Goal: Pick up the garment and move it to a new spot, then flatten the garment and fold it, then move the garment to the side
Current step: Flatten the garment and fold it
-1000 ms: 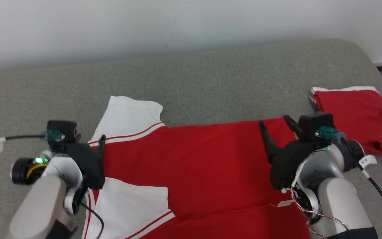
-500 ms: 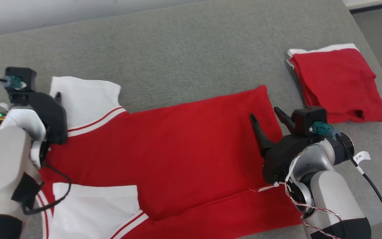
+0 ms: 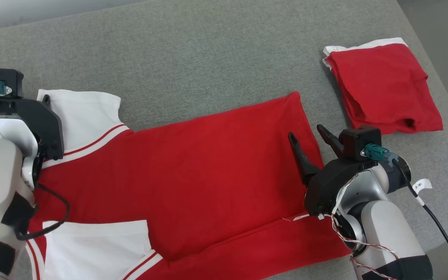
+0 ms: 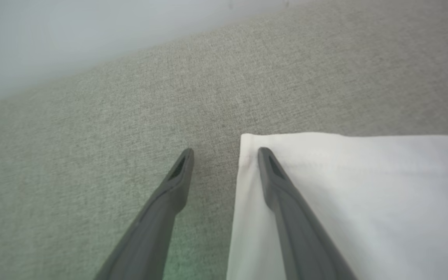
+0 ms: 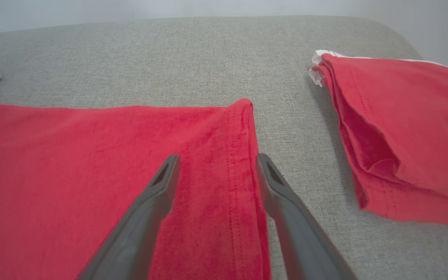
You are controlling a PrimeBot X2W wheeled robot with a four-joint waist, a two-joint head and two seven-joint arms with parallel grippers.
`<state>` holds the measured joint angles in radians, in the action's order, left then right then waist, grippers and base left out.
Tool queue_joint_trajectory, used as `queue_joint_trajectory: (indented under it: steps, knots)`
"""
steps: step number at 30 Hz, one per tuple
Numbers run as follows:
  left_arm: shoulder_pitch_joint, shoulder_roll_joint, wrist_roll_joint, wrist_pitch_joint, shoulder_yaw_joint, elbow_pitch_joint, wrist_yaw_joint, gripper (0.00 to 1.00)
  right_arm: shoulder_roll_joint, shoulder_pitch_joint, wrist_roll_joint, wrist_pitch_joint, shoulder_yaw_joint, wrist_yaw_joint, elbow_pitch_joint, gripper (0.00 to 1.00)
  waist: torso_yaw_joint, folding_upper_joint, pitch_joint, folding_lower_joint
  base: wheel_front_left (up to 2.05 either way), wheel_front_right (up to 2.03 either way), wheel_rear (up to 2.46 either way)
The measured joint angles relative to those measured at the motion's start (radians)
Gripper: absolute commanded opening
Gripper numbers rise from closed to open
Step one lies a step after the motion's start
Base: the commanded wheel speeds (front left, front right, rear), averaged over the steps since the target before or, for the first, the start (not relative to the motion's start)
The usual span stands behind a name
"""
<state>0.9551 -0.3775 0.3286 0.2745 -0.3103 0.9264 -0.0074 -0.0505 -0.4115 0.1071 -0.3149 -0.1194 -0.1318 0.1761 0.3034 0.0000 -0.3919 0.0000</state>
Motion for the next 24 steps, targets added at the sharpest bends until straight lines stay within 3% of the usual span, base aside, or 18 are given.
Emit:
queue_joint_trajectory:
  steps: [2, 6, 8, 12, 24]
  knots:
    - [0.004, -0.004, 0.003, 0.008, -0.001, 0.009, -0.012, 0.74, 0.000, 0.000, 0.000, 0.000, -0.005, 0.000, 0.001, 1.00, 0.005, 0.0000, 0.000, -0.0001, 0.00, 0.00, 0.00]
    - [0.013, -0.005, 0.020, 0.024, -0.002, 0.014, -0.028, 0.36, 0.000, 0.000, 0.002, -0.002, -0.010, 0.000, -0.003, 1.00, 0.016, -0.0001, -0.008, -0.0001, 0.00, 0.00, 0.00]
    - [0.018, -0.008, 0.026, 0.027, -0.002, 0.014, -0.037, 0.00, 0.000, -0.001, 0.001, -0.007, -0.009, 0.000, -0.006, 1.00, 0.019, -0.0001, -0.015, -0.0001, 0.00, 0.00, 0.00]
    - [0.027, -0.014, 0.037, 0.041, -0.005, 0.012, -0.056, 0.00, 0.000, -0.012, -0.016, -0.026, 0.007, 0.000, -0.005, 1.00, 0.017, -0.0001, -0.025, -0.0002, 0.00, 0.00, 0.00]
    - [0.017, -0.015, 0.071, 0.052, -0.020, -0.030, -0.090, 0.00, -0.007, -0.146, -0.232, -0.215, 0.073, 0.000, 0.052, 1.00, -0.037, 0.0000, -0.015, 0.0000, 0.00, 0.00, 0.00]
